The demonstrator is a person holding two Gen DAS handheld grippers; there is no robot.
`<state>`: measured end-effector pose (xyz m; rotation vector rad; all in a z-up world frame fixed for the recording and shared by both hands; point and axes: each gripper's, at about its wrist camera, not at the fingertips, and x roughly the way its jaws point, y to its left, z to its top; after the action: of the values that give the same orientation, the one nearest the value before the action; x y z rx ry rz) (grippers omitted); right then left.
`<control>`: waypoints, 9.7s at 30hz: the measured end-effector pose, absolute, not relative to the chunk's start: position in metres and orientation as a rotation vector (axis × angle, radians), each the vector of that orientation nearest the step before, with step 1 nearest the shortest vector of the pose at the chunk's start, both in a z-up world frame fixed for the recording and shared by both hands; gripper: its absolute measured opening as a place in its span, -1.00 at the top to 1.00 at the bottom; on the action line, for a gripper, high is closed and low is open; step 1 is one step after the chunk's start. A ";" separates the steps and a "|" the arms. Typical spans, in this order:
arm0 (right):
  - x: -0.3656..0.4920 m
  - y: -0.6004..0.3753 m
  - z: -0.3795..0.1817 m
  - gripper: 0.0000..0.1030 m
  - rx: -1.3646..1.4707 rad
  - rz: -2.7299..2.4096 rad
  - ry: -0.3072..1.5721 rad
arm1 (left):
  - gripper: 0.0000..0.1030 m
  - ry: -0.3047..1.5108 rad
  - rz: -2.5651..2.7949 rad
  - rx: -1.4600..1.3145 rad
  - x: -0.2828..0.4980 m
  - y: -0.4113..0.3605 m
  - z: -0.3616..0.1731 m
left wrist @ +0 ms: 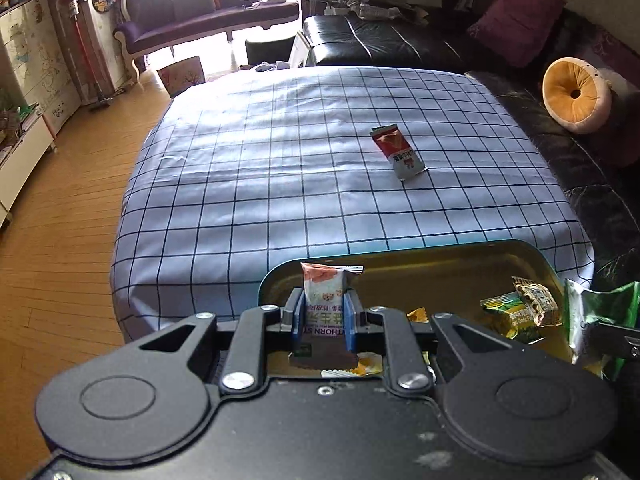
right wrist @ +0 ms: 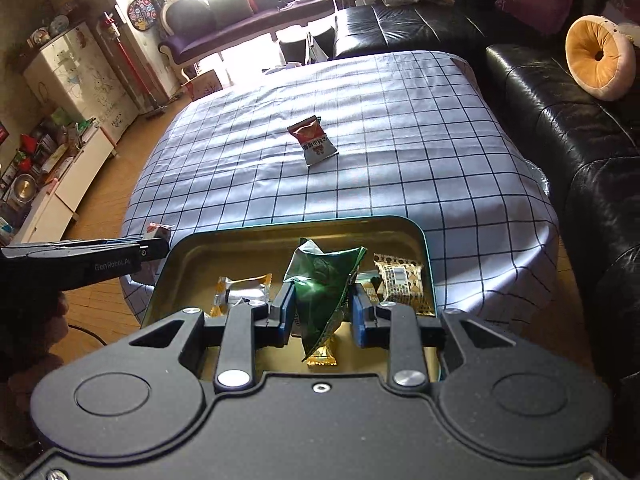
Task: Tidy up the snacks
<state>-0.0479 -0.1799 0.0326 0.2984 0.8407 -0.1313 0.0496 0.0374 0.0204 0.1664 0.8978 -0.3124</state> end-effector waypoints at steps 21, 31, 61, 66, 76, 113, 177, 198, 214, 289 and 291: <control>-0.070 -0.182 0.012 0.25 0.341 -0.184 0.887 | 0.25 0.949 -0.272 0.180 0.053 0.032 -0.006; -0.070 -0.176 0.014 0.24 0.303 -0.194 0.867 | 0.22 0.967 -0.292 0.202 0.034 0.029 -0.013; -0.061 -0.176 0.004 0.18 0.333 -0.184 0.947 | 0.08 1.026 -0.287 0.253 0.018 0.021 -0.020; -0.055 -0.177 0.000 0.18 0.327 -0.164 1.000 | 0.06 1.057 -0.292 0.254 0.019 0.021 -0.020; -0.046 -0.177 -0.008 0.18 0.351 -0.105 1.091 | 0.06 1.123 -0.311 0.269 0.019 0.021 -0.024; 0.027 -0.189 0.023 0.17 0.182 -0.058 1.172 | 0.06 1.161 -0.349 0.372 0.094 0.019 0.014; 0.235 -0.180 -0.042 0.01 -0.129 0.023 0.885 | 0.06 1.133 -0.240 0.239 0.234 0.003 -0.052; 0.196 -0.224 -0.042 0.10 -0.070 -0.079 0.917 | 0.06 1.119 -0.281 0.268 0.242 -0.026 -0.038; 0.159 -0.280 -0.043 0.10 0.187 -0.183 0.872 | 0.06 1.046 -0.331 0.211 0.301 -0.115 -0.020; -0.018 -0.200 0.033 0.11 0.263 -0.099 0.653 | 0.65 0.994 -0.404 0.189 0.027 0.025 0.013; -0.022 -0.194 0.030 0.11 0.244 -0.104 0.653 | 0.66 1.008 -0.387 0.186 0.023 0.026 0.007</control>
<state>-0.0219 -0.1941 0.0302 0.2443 0.6527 -0.1042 0.0234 0.0255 0.0073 0.1865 1.0076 -0.3867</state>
